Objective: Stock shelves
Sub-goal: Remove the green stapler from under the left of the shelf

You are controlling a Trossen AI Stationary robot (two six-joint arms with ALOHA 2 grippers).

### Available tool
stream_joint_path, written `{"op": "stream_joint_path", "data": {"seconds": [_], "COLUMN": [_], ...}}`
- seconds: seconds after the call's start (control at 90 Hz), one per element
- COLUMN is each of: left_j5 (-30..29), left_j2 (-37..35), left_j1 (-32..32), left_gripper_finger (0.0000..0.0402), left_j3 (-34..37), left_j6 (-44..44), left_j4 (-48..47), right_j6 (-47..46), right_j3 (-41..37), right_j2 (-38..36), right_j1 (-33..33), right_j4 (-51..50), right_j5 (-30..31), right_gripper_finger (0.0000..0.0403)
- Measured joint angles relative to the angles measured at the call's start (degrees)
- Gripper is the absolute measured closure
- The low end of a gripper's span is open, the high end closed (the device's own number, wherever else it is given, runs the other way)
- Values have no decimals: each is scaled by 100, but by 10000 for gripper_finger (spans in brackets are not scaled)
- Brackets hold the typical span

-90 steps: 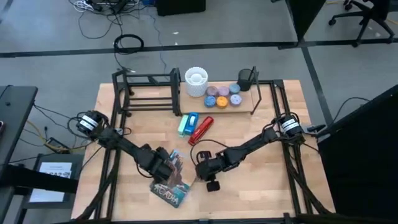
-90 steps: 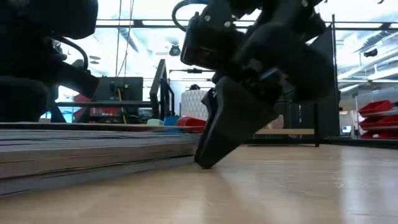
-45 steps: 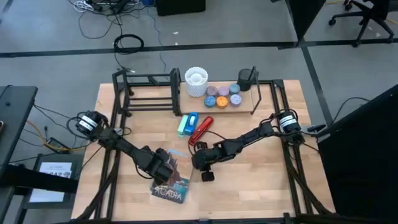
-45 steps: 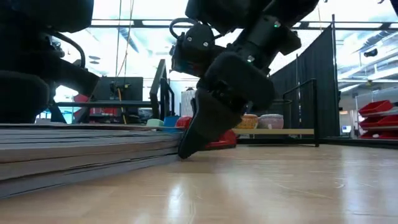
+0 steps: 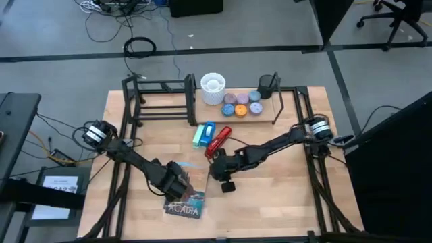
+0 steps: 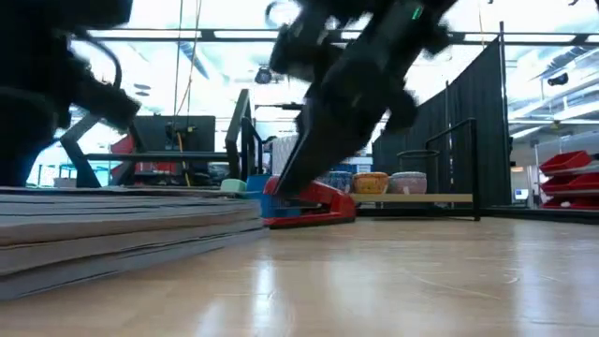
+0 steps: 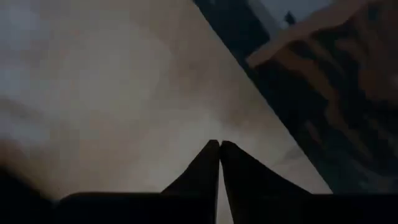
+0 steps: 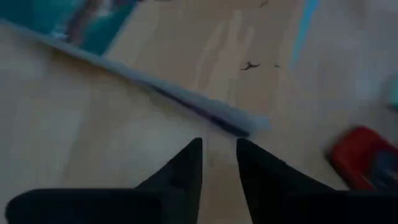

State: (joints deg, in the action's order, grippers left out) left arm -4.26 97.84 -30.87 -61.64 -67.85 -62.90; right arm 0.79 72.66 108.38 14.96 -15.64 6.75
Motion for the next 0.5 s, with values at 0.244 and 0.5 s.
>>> {"op": "stream_joint_path", "data": {"seconds": [0.244,0.5], "left_j5": [-1275,-2605], "left_j2": [0,-4], "left_j1": [4,1138], "left_gripper_finger": [402,364], "left_j3": [-1334,-2073], "left_j6": [-12,882], "left_j4": [-621,15], "right_j6": [-456,-1439], "right_j3": [4,-781], "right_j2": [-1390,-2397], "right_j1": [591,1410], "right_j4": [-1623,-2304], "right_j5": [876,1758], "right_gripper_finger": [329,329]}}
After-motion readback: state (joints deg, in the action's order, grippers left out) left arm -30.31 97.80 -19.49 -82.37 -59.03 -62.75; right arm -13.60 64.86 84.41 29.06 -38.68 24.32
